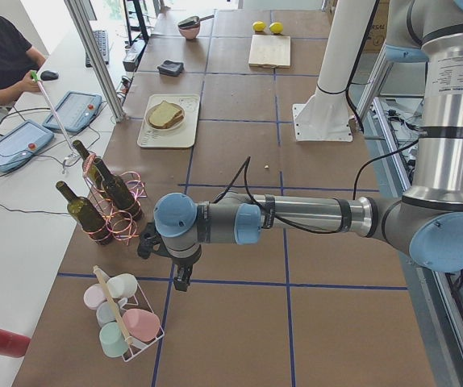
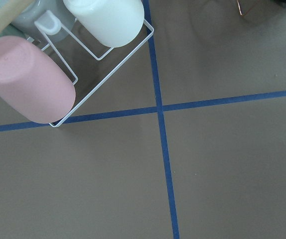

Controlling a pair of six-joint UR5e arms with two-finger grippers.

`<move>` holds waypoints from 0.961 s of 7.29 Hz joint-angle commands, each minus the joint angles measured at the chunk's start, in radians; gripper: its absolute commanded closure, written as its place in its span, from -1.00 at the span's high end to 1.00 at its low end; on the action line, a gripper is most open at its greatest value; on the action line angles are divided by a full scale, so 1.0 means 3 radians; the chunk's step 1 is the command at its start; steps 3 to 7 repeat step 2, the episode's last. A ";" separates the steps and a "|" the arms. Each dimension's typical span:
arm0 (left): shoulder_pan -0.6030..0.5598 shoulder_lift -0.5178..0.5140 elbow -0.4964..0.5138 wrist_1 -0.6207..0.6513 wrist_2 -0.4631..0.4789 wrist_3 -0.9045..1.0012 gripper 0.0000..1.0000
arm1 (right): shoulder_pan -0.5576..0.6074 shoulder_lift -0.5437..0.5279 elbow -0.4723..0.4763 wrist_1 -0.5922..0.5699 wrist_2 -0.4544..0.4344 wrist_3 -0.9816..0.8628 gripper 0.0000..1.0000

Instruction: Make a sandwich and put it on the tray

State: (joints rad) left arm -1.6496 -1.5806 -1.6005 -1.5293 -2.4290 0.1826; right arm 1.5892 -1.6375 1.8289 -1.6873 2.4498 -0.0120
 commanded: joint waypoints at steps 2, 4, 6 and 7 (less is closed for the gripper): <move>0.0002 0.0028 -0.0167 0.0015 0.0013 -0.0021 1.00 | 0.0000 -0.0008 0.0034 0.0000 0.0005 0.0004 1.00; 0.0002 0.0028 -0.0167 0.0015 0.0013 -0.0021 1.00 | 0.0000 -0.0008 0.0034 0.0000 0.0005 0.0004 1.00; 0.0002 0.0028 -0.0167 0.0015 0.0013 -0.0021 1.00 | 0.0000 -0.0008 0.0034 0.0000 0.0005 0.0004 1.00; 0.0002 0.0028 -0.0167 0.0015 0.0013 -0.0021 1.00 | 0.0000 -0.0008 0.0034 0.0000 0.0005 0.0004 1.00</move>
